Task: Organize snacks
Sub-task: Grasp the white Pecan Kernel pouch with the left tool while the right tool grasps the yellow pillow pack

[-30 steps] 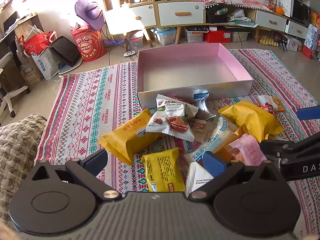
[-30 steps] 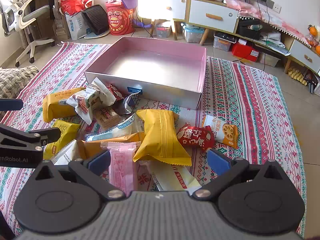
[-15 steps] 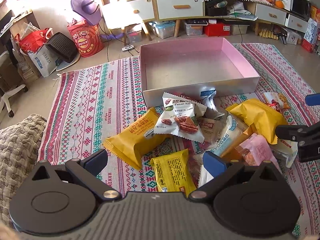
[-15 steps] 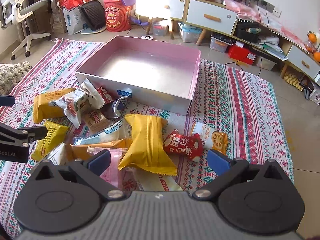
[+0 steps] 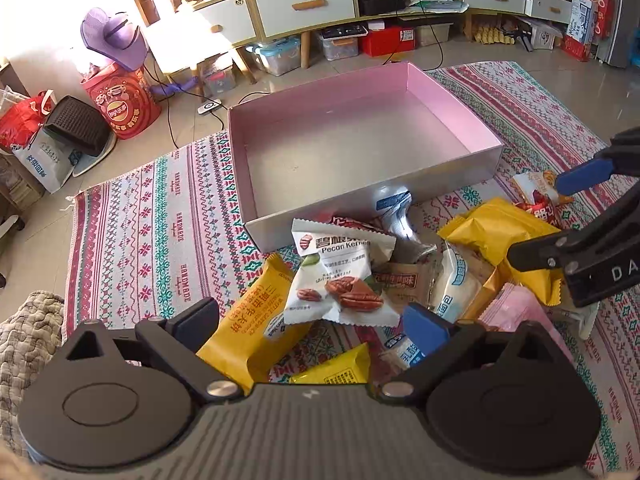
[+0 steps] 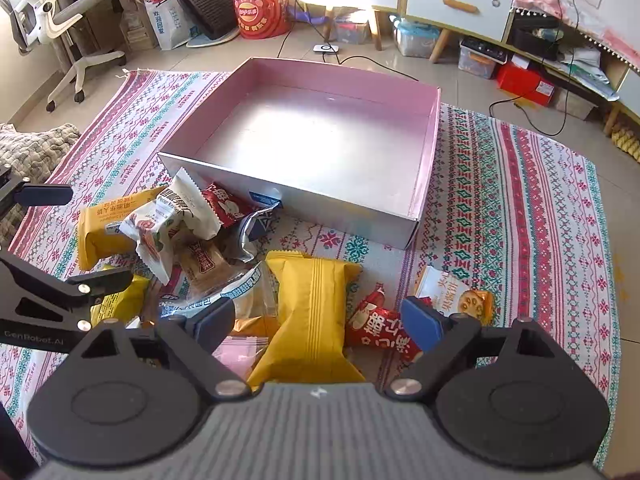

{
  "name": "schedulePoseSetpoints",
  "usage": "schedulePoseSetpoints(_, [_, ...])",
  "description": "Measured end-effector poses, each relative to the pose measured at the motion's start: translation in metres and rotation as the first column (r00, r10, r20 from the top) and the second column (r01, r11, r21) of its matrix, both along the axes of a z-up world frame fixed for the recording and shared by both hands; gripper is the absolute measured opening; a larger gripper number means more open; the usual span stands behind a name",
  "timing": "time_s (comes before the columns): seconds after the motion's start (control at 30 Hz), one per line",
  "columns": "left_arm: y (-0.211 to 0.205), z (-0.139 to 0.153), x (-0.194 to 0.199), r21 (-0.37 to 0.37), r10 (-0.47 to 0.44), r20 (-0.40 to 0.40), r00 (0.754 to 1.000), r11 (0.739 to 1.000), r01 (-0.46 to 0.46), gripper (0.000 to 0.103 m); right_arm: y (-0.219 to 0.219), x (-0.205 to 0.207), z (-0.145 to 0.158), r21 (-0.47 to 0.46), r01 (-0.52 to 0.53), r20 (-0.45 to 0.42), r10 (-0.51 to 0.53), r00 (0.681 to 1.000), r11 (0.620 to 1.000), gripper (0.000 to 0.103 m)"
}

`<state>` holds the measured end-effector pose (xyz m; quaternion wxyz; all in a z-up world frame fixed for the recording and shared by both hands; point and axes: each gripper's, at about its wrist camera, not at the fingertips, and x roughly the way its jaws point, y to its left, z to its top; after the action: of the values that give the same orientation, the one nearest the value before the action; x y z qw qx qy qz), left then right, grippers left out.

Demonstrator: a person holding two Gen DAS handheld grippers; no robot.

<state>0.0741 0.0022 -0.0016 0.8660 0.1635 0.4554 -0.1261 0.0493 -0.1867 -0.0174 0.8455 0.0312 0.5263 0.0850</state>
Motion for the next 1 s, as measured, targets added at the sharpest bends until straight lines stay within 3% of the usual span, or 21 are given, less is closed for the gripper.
schedulePoseSetpoints(0.4, [-0.018,-0.033,0.039,-0.015,-0.004,-0.058,0.998,1.0,0.004,0.086,0.003,0.007,-0.023,-0.015,-0.047,-0.015,0.047,0.999,0.999,0.076])
schedulePoseSetpoints(0.57, [-0.018,-0.036,0.04,-0.019,-0.001,-0.045,0.999,1.0,0.0,0.083,0.004,0.003,-0.027,0.012,-0.053,-0.02,0.053,0.998,0.999,0.07])
schedulePoseSetpoints(0.9, [-0.014,-0.034,0.04,-0.069,0.03,-0.049,0.998,0.997,-0.034,0.063,-0.001,-0.003,-0.019,0.048,-0.008,-0.008,0.009,1.0,0.999,0.04])
schedulePoseSetpoints(1.0, [-0.014,-0.033,0.039,-0.067,0.041,-0.052,0.998,0.997,-0.044,0.06,-0.003,-0.002,-0.015,0.037,-0.008,-0.001,0.008,1.0,0.999,0.037])
